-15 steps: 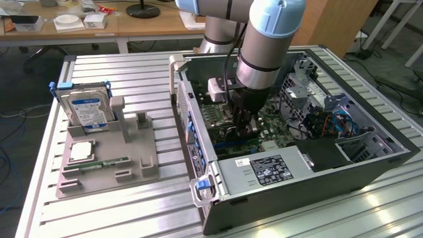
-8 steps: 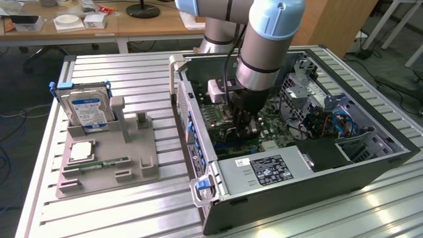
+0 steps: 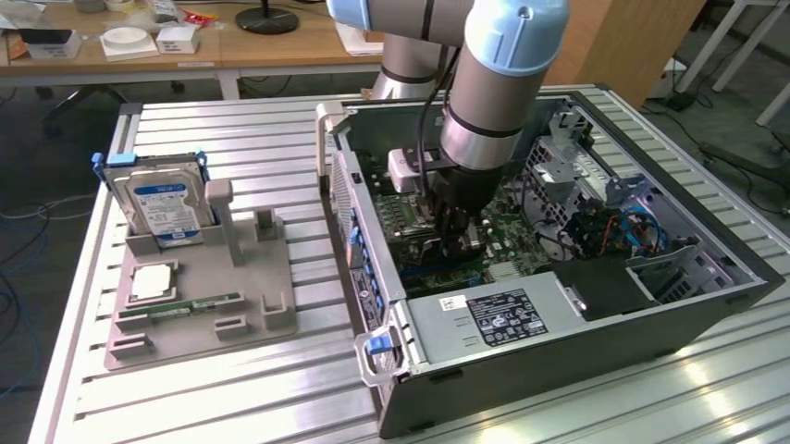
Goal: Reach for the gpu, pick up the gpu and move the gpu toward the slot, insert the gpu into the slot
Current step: 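Insert the gpu into the slot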
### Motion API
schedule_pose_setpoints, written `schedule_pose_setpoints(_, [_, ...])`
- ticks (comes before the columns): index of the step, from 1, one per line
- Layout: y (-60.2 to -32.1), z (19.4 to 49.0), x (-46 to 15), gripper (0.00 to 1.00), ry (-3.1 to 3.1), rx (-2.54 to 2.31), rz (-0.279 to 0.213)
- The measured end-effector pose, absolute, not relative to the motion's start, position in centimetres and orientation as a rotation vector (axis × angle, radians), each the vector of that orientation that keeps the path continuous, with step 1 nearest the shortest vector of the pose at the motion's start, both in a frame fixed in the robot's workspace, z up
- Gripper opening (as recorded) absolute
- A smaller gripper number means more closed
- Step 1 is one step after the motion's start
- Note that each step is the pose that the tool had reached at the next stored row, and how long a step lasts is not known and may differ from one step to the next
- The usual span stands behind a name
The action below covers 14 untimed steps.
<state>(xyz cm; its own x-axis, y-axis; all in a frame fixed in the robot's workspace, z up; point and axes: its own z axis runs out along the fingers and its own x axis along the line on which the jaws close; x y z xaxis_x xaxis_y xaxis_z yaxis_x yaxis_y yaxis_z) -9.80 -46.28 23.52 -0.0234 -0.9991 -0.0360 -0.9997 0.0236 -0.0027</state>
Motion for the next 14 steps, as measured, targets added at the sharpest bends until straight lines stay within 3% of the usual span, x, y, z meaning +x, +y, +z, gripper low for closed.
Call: schedule_pose_setpoints(14, [-46.28, 23.51, -10.01, 0.27, 2.227, -2.176, 0.036])
